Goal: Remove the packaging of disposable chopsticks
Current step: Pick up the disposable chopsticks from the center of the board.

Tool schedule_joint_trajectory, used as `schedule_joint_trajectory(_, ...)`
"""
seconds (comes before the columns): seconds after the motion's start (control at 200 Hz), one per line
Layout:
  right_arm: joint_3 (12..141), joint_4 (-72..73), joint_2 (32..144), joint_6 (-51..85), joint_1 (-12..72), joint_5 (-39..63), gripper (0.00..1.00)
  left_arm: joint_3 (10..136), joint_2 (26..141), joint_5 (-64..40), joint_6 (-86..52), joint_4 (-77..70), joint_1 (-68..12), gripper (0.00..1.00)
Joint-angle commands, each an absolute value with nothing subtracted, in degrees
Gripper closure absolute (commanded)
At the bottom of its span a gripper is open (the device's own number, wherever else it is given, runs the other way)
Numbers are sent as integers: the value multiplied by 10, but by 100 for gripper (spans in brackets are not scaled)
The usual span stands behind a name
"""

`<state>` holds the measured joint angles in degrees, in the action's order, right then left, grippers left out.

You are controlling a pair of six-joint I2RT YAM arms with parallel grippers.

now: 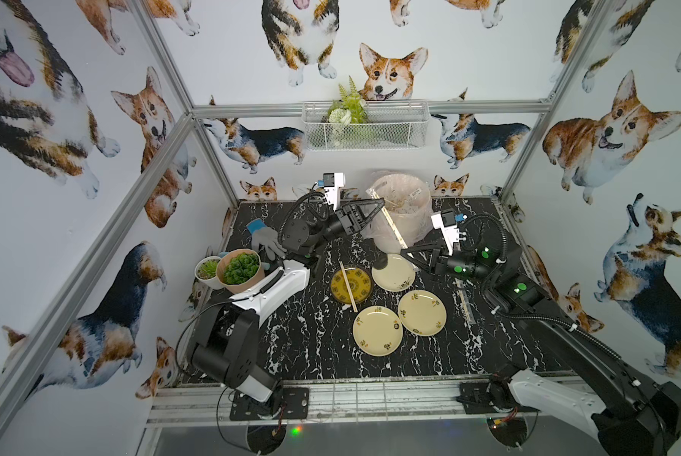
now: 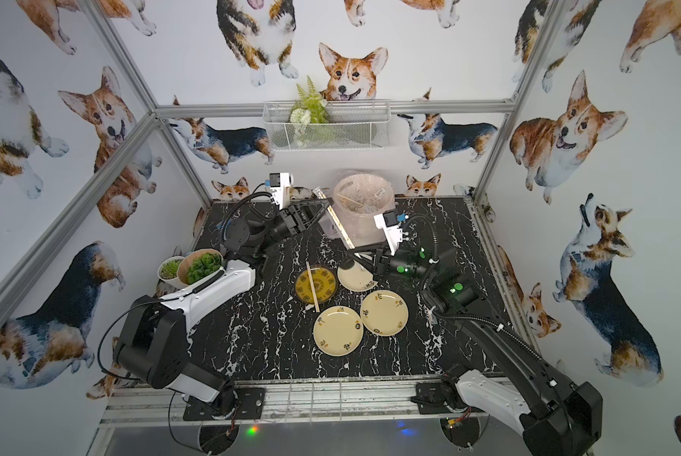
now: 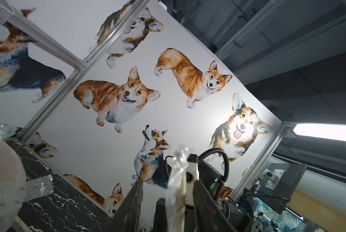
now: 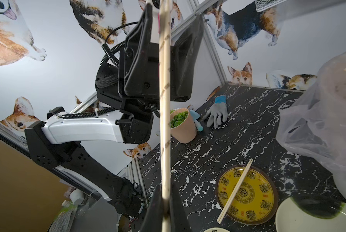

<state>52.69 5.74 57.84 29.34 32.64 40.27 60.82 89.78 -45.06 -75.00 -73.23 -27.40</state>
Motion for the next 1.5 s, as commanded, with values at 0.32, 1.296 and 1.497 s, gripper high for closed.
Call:
schedule_joint_trajectory(0.32,542,54,582,285,333,390,93,613,897,-461,-786,-800,-273,100)
schedule_joint_trajectory(1.296,599,-84,612,173,364,442,69,664,754,-459,-540,-324,-273,100)
schedule_joint_trajectory(1.497,600,-78,621,176,366,430,72,669,750,-460,-536,-309,-273,100)
